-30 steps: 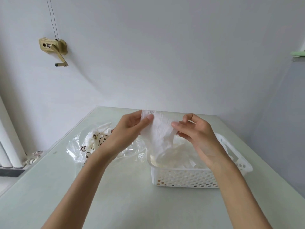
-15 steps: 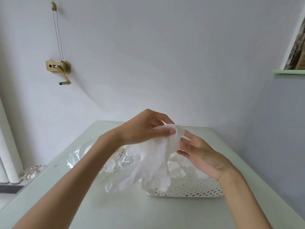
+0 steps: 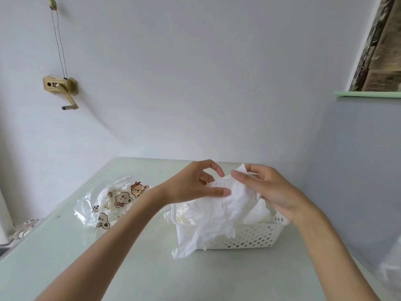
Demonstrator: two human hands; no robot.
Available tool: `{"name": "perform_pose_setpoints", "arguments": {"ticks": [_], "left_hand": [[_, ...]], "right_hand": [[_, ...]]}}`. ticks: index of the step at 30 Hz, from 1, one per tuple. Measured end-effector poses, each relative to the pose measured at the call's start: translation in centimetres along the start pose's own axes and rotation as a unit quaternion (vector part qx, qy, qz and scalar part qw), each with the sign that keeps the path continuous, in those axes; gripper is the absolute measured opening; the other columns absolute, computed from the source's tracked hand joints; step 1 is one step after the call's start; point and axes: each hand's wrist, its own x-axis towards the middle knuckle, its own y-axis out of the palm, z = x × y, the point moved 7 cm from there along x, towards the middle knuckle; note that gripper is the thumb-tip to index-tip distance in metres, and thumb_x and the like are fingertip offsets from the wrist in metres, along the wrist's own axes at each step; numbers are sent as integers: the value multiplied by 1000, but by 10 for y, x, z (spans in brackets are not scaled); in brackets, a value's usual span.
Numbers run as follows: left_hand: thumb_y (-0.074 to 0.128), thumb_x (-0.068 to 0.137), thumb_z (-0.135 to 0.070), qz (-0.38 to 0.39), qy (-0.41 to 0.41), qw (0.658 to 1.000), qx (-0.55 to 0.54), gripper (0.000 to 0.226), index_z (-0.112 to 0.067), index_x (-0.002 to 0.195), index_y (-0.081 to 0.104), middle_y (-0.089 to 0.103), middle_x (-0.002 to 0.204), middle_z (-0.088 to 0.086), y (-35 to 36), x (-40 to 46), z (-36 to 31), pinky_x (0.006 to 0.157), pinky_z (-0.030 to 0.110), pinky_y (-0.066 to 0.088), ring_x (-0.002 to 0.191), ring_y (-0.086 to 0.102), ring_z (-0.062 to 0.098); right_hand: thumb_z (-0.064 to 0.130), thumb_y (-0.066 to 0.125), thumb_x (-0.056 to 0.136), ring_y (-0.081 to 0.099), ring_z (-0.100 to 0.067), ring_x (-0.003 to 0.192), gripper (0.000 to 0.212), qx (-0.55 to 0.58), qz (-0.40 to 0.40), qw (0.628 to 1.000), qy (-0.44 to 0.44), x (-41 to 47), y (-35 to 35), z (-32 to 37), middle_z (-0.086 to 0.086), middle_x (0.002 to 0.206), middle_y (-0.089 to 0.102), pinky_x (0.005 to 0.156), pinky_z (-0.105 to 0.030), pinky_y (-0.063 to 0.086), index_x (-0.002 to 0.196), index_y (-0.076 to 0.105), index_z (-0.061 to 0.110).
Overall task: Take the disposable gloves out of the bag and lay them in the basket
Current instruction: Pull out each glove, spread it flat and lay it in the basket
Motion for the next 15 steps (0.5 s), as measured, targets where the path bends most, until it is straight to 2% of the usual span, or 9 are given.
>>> {"name": "perform_pose_setpoints", "arguments": {"ticks": [3, 6, 9, 12, 15], "left_hand": [[76, 80, -28, -8, -11, 1000, 4, 28, -16, 99, 60, 48, 45, -16, -1, 0, 8, 49, 11, 32, 42, 38, 2], [72, 79, -37, -16, -14, 1000, -11, 24, -14, 86, 70, 51, 51, -11, -6, -2, 17, 49, 13, 32, 45, 38, 4], [67, 86, -26, -23, -19, 998, -64, 20, -10, 75, 72, 61, 56, -13, -10, -6, 24, 53, 8, 38, 50, 50, -1], [64, 89, -26, -19, -12, 998, -64, 22, -14, 71, 71, 66, 66, -10, -12, -8, 30, 65, 12, 44, 63, 57, 3], [58, 93, -29, -64, -1, 996, -54, 25, -9, 86, 72, 67, 81, -6, -20, -9, 42, 75, 15, 46, 77, 59, 6]], "right_hand": [[38, 74, 73, 71, -22, 90, 27, -12, -14, 1000, 9, 1, -12, 0, -5, 90, 76, 84, -35, 53, 93, 75, 21], [29, 71, 81, 69, -14, 84, 17, 11, -45, 999, -1, -1, -28, -1, -1, 87, 75, 73, -21, 50, 90, 76, 15], [30, 70, 82, 62, -1, 74, 13, 23, -76, 997, -7, -1, -39, -4, 8, 79, 70, 68, -12, 42, 84, 75, 18], [33, 69, 83, 59, -5, 66, 18, 41, -116, 992, -14, 0, -49, -6, 6, 71, 67, 68, -15, 43, 72, 70, 19], [35, 67, 85, 57, -7, 70, 24, 29, -178, 983, -38, 2, -58, -7, 5, 73, 65, 75, -21, 41, 69, 63, 18]]}}
